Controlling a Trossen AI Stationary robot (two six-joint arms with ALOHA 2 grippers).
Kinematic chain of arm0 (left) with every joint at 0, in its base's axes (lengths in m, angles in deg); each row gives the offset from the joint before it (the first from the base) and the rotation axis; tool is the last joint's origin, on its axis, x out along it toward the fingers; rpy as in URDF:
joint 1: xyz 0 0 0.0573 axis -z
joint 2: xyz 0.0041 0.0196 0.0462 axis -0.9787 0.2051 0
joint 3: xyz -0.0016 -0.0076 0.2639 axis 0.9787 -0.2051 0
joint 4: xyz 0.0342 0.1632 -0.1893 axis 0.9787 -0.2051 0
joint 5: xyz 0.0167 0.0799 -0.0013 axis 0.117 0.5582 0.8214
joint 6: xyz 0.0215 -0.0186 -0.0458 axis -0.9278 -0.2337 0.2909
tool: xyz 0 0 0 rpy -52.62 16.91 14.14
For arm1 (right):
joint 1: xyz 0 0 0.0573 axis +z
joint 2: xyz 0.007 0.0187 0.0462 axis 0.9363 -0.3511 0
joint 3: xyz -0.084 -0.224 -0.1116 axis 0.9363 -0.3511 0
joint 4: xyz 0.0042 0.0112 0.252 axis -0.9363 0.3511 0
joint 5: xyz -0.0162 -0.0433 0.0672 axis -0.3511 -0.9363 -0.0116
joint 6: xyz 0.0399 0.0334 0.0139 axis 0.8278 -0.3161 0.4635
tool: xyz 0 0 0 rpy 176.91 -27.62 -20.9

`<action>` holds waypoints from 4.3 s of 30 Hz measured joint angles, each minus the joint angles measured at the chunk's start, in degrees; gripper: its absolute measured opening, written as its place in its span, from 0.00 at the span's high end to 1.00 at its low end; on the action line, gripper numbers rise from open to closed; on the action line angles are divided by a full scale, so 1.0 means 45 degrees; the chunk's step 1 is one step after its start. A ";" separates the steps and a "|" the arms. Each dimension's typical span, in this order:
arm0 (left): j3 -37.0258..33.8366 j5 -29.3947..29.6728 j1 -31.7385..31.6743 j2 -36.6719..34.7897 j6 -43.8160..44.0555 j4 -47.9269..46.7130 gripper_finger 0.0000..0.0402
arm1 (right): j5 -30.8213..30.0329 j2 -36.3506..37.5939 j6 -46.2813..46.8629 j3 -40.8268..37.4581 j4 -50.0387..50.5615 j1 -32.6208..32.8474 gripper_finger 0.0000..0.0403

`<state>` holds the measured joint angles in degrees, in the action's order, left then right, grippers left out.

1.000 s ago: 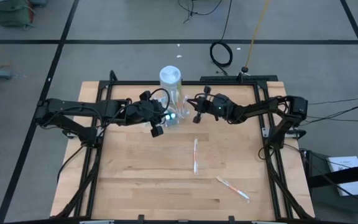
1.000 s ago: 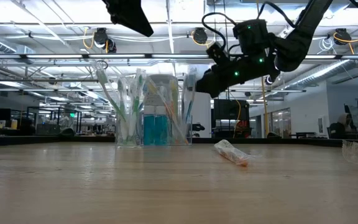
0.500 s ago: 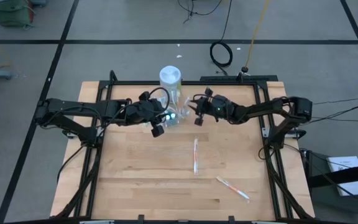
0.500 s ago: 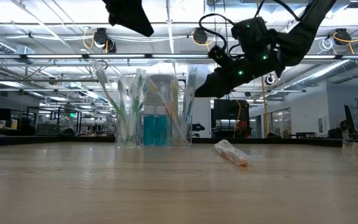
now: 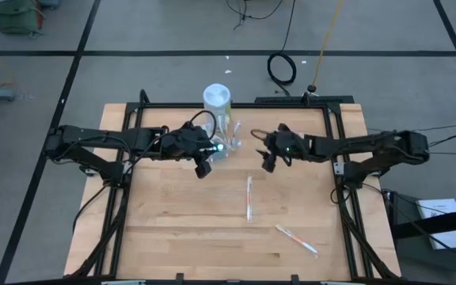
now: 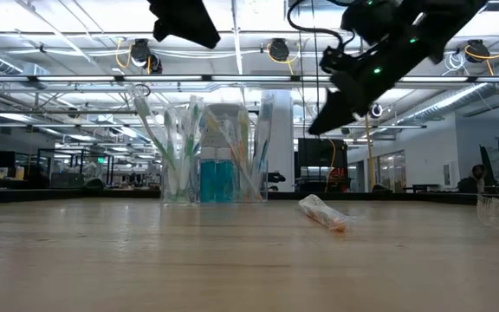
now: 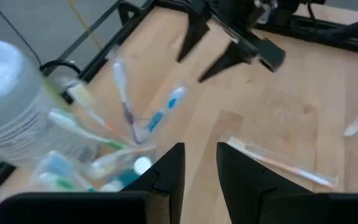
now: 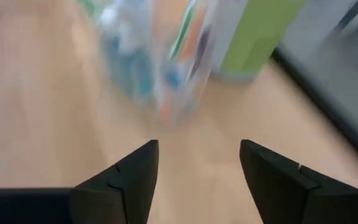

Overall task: Pick & Place toothbrushing station
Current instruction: Put the orange toothbrush into the transparent organizer

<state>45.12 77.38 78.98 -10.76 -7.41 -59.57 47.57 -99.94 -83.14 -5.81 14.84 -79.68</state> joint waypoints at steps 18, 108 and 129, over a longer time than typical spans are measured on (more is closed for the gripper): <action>-0.0005 -0.4360 0.0576 0.4830 0.2305 0.4360 0.47 | 0.1302 0.0967 0.5396 -0.1102 0.4982 0.3969 0.45; -0.2331 1.3800 -0.0477 0.4370 0.7780 0.3671 0.96 | 0.1314 0.0962 0.5747 -0.3167 0.0644 0.4550 0.45; -0.3298 0.9568 0.0278 0.4388 0.5816 0.4186 0.96 | 0.1316 0.0962 0.5131 -0.3167 0.0463 0.4550 0.45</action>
<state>30.28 120.43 80.23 8.98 18.77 -40.73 53.50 -95.61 -60.05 -20.06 16.93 -59.20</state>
